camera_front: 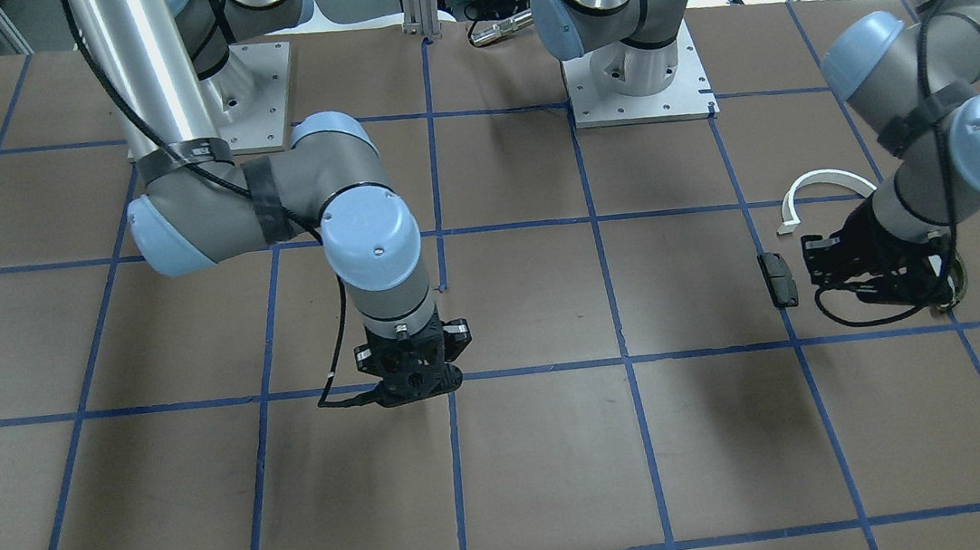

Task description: Place bearing gear from tray to pile

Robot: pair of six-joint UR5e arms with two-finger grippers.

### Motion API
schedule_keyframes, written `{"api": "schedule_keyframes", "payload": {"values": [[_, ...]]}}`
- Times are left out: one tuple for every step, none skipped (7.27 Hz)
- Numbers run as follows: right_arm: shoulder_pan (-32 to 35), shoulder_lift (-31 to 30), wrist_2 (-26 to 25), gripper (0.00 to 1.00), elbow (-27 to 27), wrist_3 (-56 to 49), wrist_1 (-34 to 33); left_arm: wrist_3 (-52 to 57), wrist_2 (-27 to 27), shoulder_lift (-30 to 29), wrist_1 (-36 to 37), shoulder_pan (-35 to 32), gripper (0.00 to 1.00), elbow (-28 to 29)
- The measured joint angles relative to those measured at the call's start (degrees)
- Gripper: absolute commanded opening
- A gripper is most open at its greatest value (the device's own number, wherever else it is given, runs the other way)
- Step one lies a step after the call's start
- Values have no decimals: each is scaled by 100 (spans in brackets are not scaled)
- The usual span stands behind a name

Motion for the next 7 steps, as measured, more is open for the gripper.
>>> {"api": "schedule_keyframes", "payload": {"values": [[189, 69, -24, 53, 41, 210, -36, 552, -33, -7, 14, 490, 0, -70], [269, 100, -51, 100, 77, 325, -51, 891, -61, -30, 48, 867, 0, -217], [284, 102, -71, 100, 66, 406, -53, 1030, -118, -64, 168, 1083, 0, -428], [232, 59, -78, 100, 10, 434, -31, 1075, -193, -106, 380, 1181, 0, -641], [64, -69, -68, 100, -70, 416, 63, 1077, -242, -147, 598, 1218, 32, -800], [-190, -306, -57, 100, -154, 365, 305, 1066, -266, -173, 733, 1231, 55, -874], [-456, -680, -62, 100, -242, 280, 701, 1050, -279, -168, 801, 1217, 60, -880]]}}
